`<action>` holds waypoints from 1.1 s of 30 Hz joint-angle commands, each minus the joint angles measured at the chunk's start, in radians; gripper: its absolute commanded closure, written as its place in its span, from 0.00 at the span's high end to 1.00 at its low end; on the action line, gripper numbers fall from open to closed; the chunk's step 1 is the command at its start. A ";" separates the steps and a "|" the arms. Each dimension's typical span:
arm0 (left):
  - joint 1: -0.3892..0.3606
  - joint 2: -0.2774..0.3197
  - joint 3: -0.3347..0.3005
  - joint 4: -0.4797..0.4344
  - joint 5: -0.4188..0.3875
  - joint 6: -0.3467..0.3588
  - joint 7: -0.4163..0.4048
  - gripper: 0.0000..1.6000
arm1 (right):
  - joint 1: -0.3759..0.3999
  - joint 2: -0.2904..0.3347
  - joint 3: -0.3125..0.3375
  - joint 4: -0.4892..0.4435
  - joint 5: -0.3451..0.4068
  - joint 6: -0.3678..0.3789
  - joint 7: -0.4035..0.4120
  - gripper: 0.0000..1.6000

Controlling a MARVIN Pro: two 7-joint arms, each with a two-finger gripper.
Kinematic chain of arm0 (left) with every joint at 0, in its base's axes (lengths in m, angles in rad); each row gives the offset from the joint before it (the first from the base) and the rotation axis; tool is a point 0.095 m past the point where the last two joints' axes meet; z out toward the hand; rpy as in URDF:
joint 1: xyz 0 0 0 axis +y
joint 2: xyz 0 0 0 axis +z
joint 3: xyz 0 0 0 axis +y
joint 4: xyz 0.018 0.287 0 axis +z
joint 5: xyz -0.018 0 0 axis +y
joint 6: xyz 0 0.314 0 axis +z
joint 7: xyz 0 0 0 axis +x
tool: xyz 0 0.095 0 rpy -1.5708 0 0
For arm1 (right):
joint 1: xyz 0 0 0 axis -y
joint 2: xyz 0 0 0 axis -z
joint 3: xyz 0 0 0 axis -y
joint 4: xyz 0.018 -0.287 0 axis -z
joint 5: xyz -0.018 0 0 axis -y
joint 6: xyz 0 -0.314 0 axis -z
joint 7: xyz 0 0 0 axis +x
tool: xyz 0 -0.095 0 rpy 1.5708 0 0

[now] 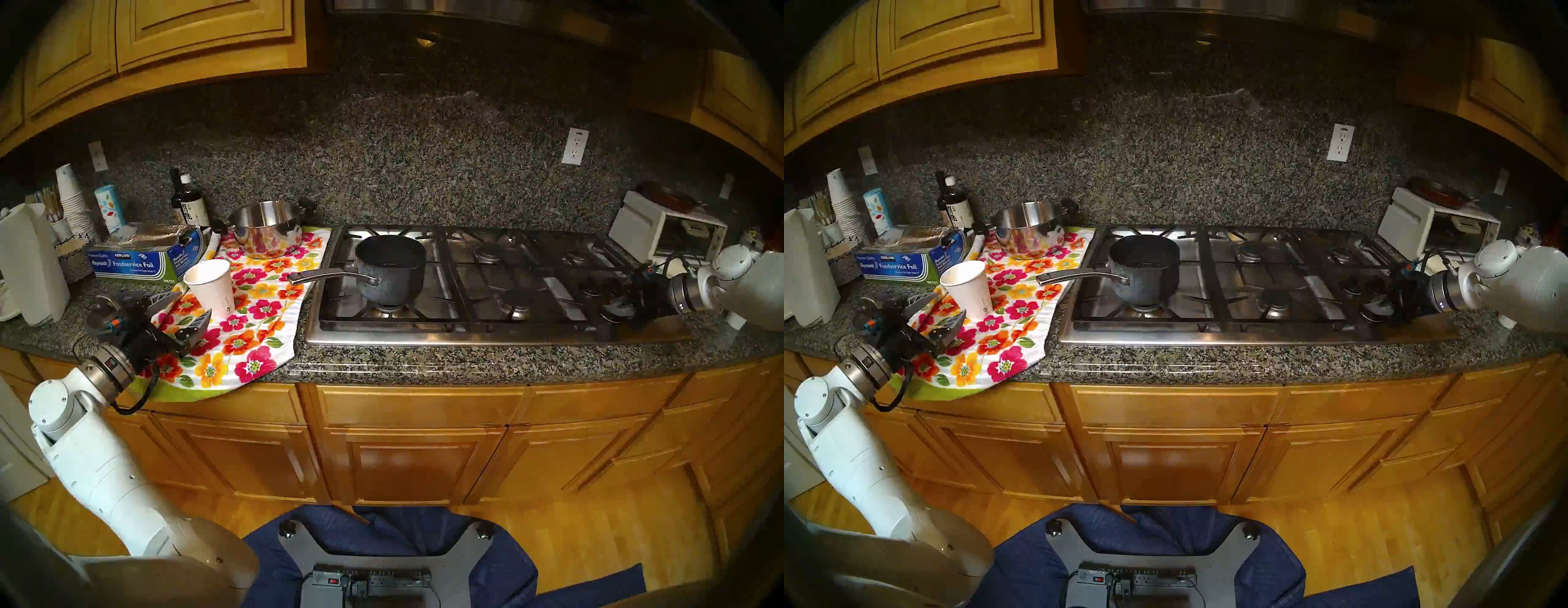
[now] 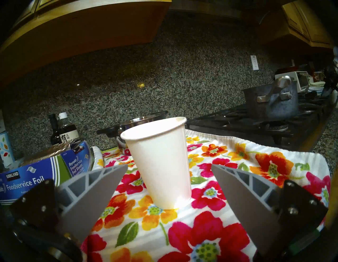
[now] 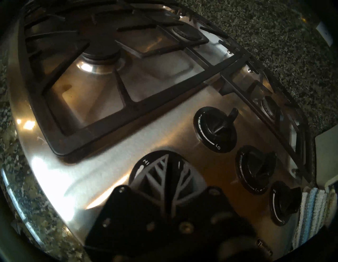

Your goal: Pick up the water cup, pour water into the pot, turn on the stove

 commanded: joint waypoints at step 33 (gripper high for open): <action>-0.022 0.010 0.001 -0.020 -0.020 0.000 0.002 1.00 | -0.122 -0.102 -0.046 0.097 0.032 -0.137 0.163 0.00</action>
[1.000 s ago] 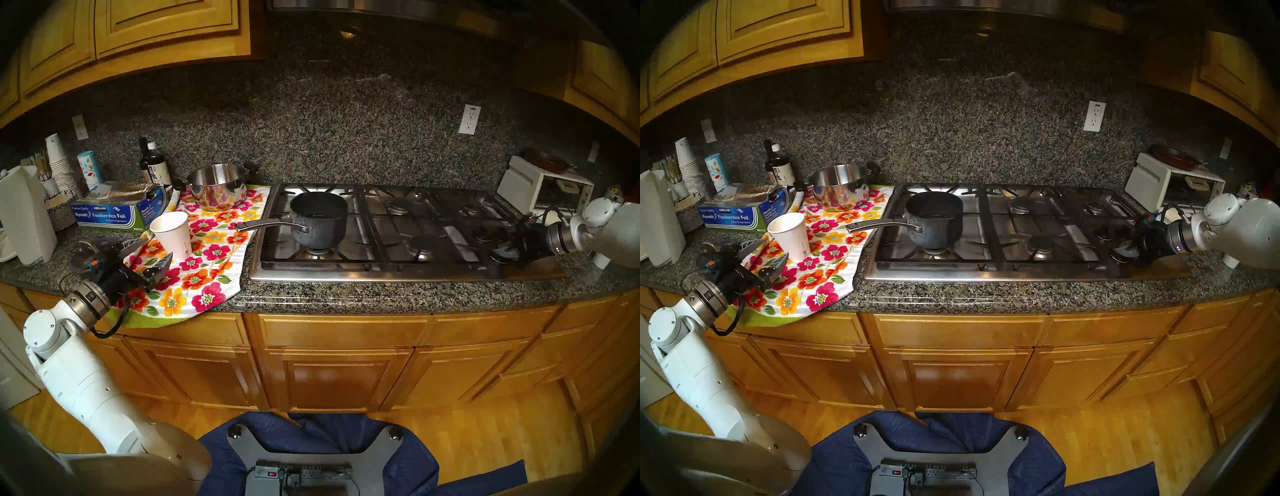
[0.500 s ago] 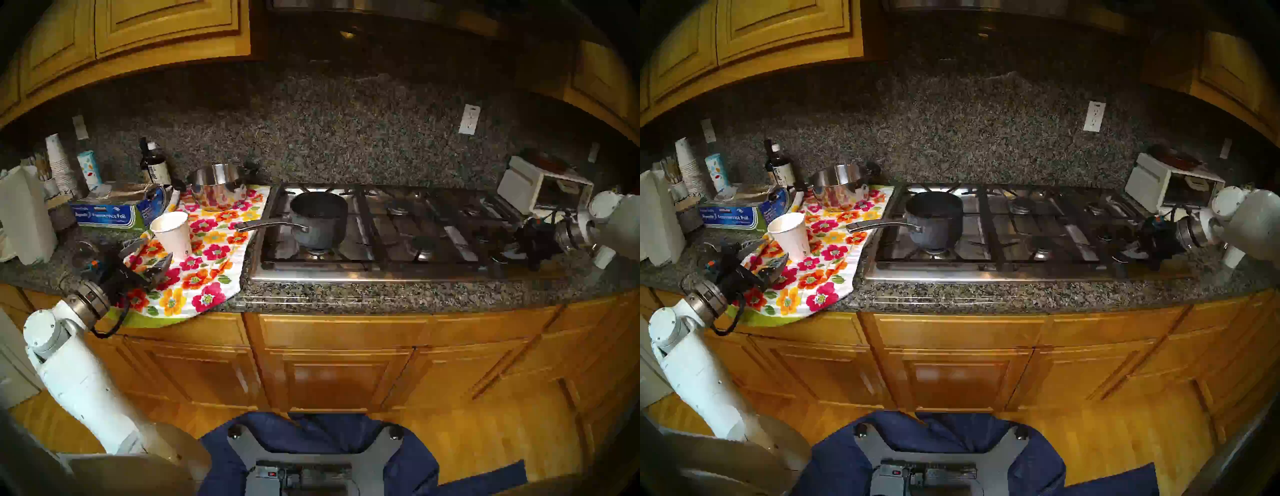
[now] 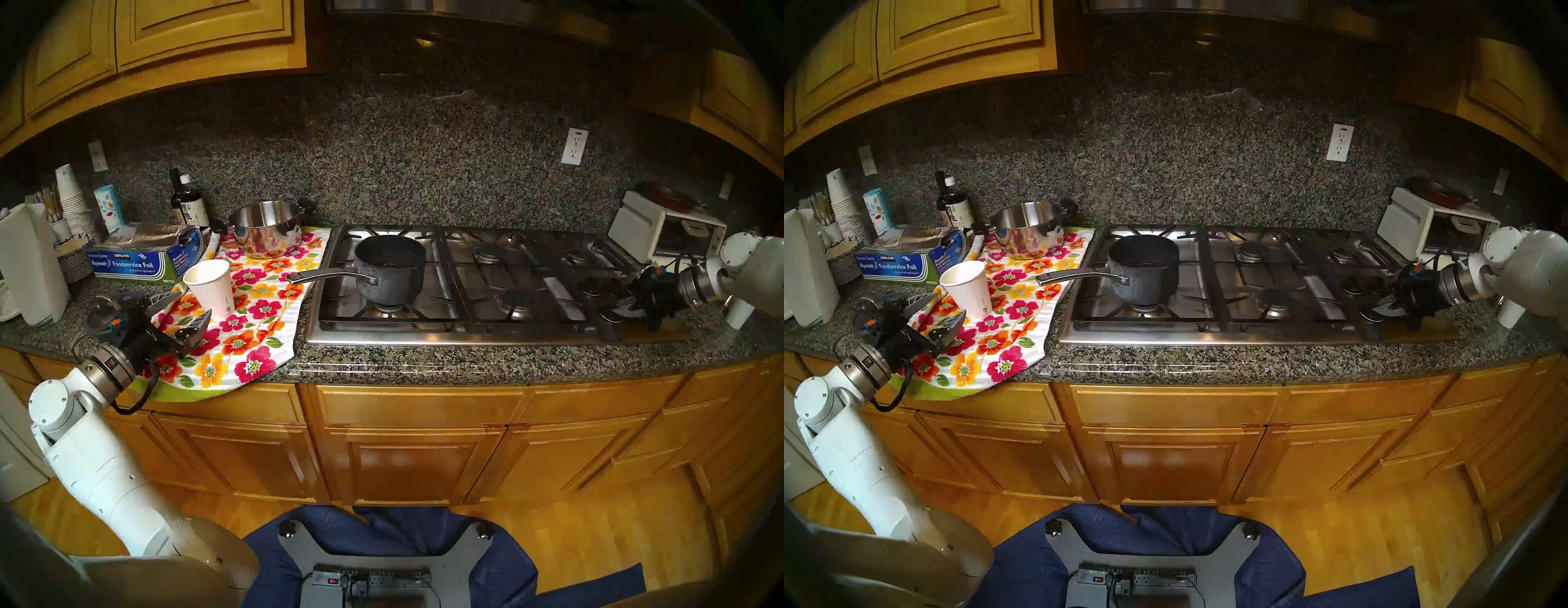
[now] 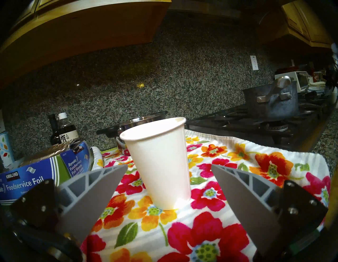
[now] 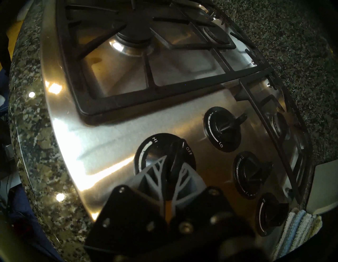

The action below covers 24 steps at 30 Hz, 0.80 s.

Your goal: Pick up the water cup, pour water into the pot, turn on the stove

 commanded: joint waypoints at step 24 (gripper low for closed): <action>-0.021 0.010 0.001 -0.020 -0.017 0.000 0.002 1.00 | -0.074 -0.051 -0.054 -0.096 0.000 -0.024 0.003 0.00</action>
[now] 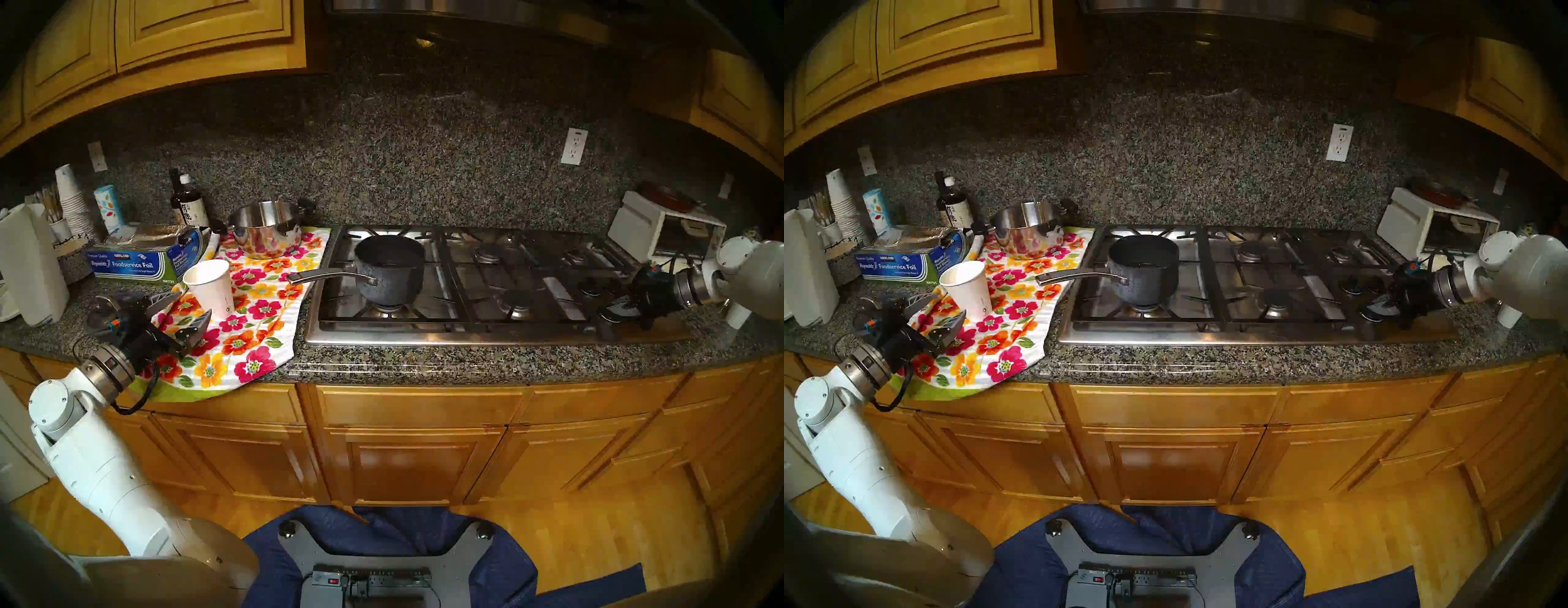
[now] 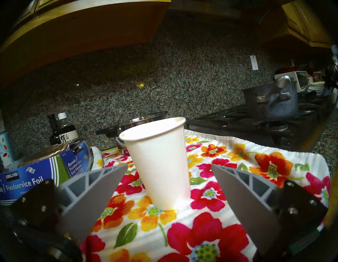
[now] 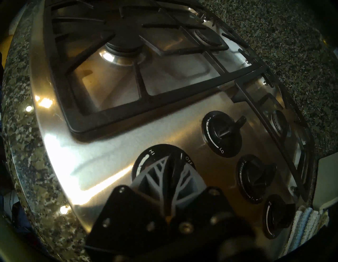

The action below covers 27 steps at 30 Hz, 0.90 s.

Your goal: Pick up the water cup, pour water into the pot, turn on the stove

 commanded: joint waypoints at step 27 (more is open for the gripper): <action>-0.022 0.010 0.001 -0.020 -0.018 0.000 0.002 1.00 | -0.037 -0.073 -0.195 0.018 -0.304 -0.352 -0.090 0.00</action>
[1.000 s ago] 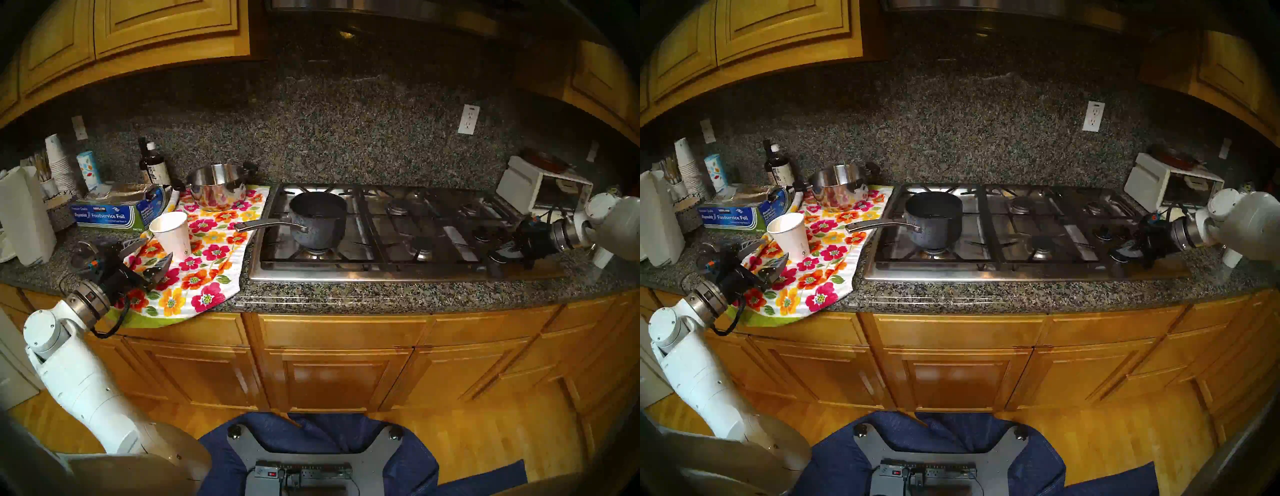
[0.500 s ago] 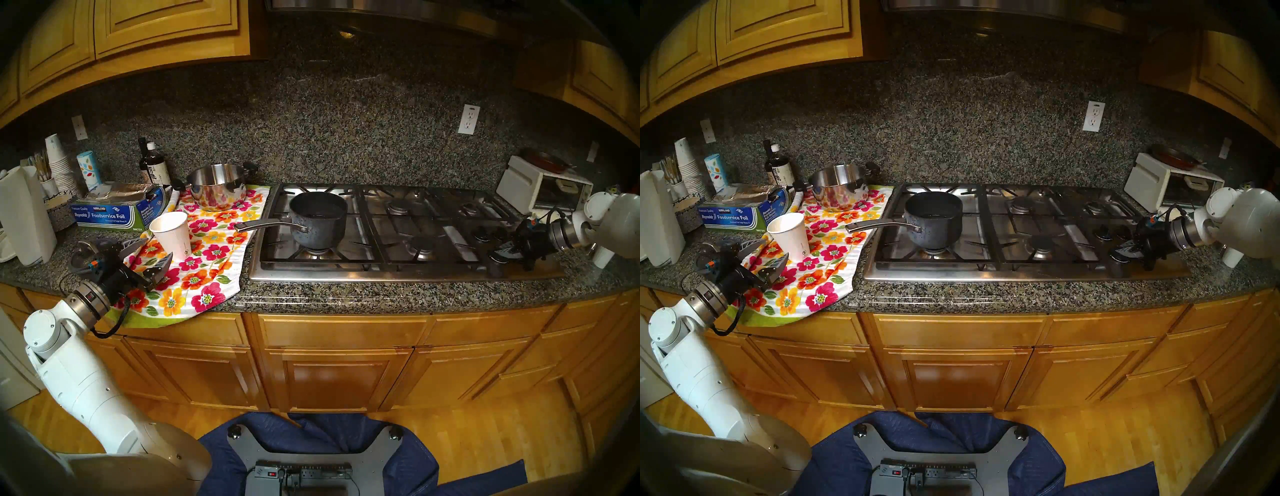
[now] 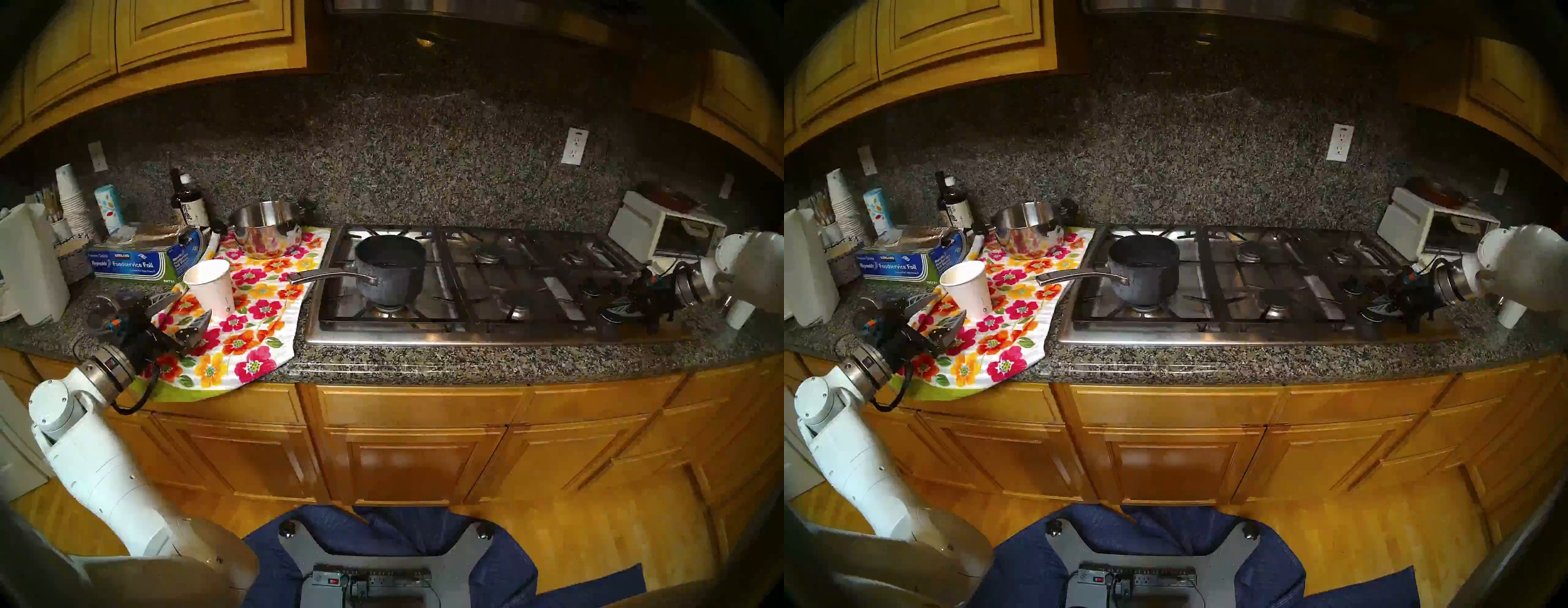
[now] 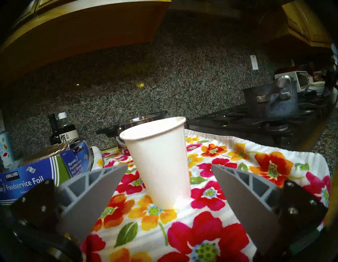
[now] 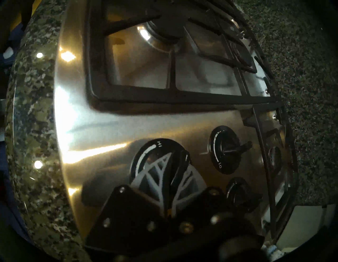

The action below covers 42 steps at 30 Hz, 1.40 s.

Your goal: Pick up the water cup, pour water into the pot, turn on the stove

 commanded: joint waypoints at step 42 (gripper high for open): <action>-0.022 0.010 0.001 -0.020 -0.019 0.000 0.002 1.00 | -0.042 -0.068 -0.239 0.070 -0.306 -0.302 -0.198 0.00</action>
